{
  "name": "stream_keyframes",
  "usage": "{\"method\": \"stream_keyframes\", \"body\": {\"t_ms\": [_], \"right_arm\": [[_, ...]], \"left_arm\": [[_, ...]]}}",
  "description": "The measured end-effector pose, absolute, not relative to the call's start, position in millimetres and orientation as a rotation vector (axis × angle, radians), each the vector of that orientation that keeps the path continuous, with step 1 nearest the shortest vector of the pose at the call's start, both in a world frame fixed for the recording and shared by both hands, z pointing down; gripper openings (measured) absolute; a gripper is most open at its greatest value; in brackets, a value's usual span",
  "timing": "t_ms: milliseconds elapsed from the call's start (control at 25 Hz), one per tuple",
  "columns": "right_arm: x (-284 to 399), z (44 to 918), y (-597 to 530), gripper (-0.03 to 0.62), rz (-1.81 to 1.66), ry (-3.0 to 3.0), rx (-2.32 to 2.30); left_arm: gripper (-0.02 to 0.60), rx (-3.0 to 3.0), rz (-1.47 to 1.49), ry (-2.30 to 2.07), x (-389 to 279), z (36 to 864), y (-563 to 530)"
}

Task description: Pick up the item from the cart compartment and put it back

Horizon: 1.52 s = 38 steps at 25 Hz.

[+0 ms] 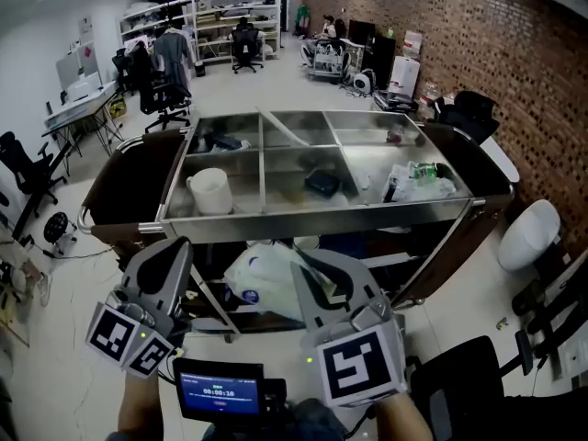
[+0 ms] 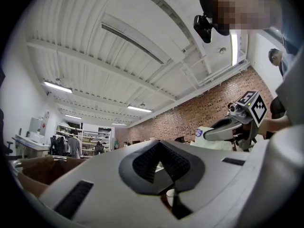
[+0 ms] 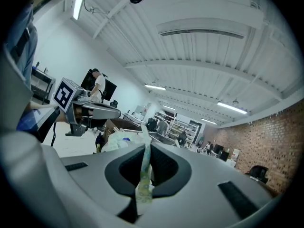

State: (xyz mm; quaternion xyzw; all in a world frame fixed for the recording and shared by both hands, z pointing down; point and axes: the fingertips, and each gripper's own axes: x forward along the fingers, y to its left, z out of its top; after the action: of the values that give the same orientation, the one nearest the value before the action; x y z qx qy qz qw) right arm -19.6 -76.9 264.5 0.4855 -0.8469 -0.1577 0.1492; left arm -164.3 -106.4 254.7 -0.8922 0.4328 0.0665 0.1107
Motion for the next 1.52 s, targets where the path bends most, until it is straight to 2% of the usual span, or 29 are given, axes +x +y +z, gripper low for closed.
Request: {"method": "stream_keyframes", "body": {"t_ms": [480,800,1160,1520], "right_arm": [[22.7,201.9,-120.9,0.0,-0.606,-2.361,1.444],[86.4,175.9,-182.5,0.0,-0.663,-2.314,1.427],[163.4,163.7,-267.8,0.0,-0.699,-2.284,1.38],[206.7,171.0,-361.5,0.0,-0.665,-2.284,1.317]], "left_arm": [[0.014,-2.647,0.24,1.045,-73.4,213.4,-142.3],[0.014,-2.657,0.267,1.025,-3.4,199.0,-190.3],[0.014,-2.649,0.267,1.018,79.4,188.2,-244.6],[0.014,-2.613,0.227,1.109,121.0,187.5,-301.9]]}}
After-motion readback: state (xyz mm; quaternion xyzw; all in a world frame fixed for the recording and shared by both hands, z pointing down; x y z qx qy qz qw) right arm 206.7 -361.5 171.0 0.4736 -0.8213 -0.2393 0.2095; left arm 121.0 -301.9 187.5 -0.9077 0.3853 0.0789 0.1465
